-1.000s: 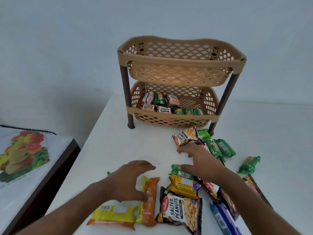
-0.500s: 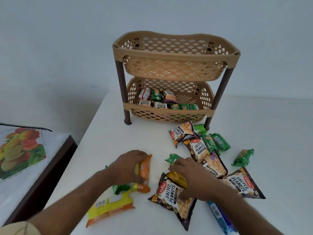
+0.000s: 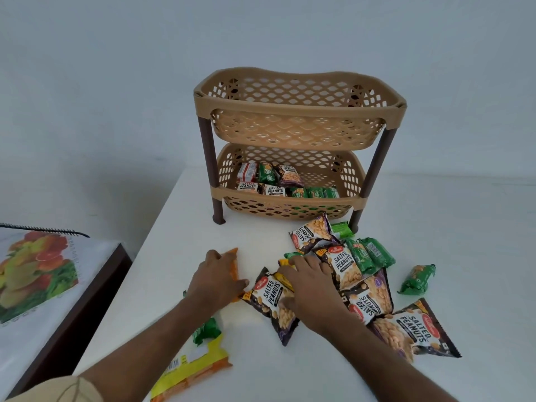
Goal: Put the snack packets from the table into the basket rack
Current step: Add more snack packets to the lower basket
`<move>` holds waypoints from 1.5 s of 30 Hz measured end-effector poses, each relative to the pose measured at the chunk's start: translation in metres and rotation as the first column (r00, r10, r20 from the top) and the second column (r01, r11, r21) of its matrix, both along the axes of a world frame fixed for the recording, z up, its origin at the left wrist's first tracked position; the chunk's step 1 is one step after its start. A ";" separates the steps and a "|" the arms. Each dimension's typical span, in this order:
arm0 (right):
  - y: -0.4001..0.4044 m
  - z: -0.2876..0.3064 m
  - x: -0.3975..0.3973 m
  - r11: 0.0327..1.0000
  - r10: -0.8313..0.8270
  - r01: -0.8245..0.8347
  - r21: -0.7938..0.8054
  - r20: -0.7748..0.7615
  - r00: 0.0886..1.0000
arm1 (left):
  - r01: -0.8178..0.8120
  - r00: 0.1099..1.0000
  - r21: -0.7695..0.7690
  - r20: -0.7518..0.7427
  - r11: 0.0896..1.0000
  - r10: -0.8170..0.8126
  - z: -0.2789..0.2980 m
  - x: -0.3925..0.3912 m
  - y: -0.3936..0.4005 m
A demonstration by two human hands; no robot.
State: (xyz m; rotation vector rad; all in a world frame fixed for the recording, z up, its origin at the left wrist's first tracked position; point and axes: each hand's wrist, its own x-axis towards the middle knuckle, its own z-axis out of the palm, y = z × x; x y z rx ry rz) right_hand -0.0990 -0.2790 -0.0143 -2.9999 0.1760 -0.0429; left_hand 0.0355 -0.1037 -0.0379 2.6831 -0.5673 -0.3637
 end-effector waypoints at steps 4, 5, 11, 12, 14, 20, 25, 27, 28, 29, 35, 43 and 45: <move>0.010 -0.002 0.004 0.996 0.054 -0.057 0.064 0.043 0.998 | -0.022 0.998 0.003 -0.050 1.000 0.023 -0.001 0.005 -0.008; 0.012 -0.003 0.004 0.993 0.064 -0.067 0.094 0.040 0.997 | -0.030 0.998 0.002 -0.060 1.000 0.031 -0.001 0.006 -0.009; 0.015 -0.009 0.000 0.991 0.086 -0.088 0.103 0.020 0.996 | -0.082 0.988 -0.078 -0.139 0.994 0.070 0.001 0.013 -0.011; 0.013 -0.008 0.000 0.989 0.065 -0.072 0.131 0.057 0.996 | -0.102 0.986 -0.098 -0.144 0.990 0.088 0.002 0.015 -0.011; 0.004 -0.006 0.001 0.984 0.003 -0.027 0.177 0.135 0.991 | -0.137 0.983 -0.126 -0.141 0.983 0.119 0.003 0.017 -0.009; -0.028 -0.001 0.003 0.969 -0.132 0.120 0.217 0.041 0.990 | -0.189 0.978 -0.232 -0.133 0.954 0.161 0.008 0.021 -0.008; -0.027 -0.005 0.009 0.983 -0.103 0.122 0.138 -0.132 0.986 | -0.194 0.978 -0.318 -0.138 0.928 0.158 0.014 0.021 -0.013; -0.027 -0.005 0.013 0.983 -0.111 0.132 0.131 -0.154 0.982 | -0.188 0.979 -0.358 -0.141 0.915 0.146 0.017 0.022 -0.015; -0.027 -0.005 0.015 0.982 -0.115 0.137 0.129 -0.163 0.980 | -0.182 0.981 -0.377 -0.137 0.908 0.139 0.019 0.022 -0.015; -0.027 -0.004 0.016 0.981 -0.118 0.142 0.135 -0.169 0.979 | -0.173 0.983 -0.396 -0.129 0.902 0.132 0.020 0.023 -0.016; -0.038 0.012 0.015 0.888 -0.083 0.115 0.446 -0.090 0.992 | -0.059 0.998 -0.480 -0.003 0.875 0.066 0.034 0.027 -0.027; -0.086 0.060 0.032 0.666 -0.379 0.208 0.716 0.084 0.922 | 0.042 0.997 -0.619 0.081 0.784 0.010 0.073 0.032 -0.080; -0.103 0.068 0.041 0.610 -0.452 0.227 0.759 0.097 0.887 | 0.092 0.993 -0.634 0.113 0.768 -0.027 0.084 0.033 -0.098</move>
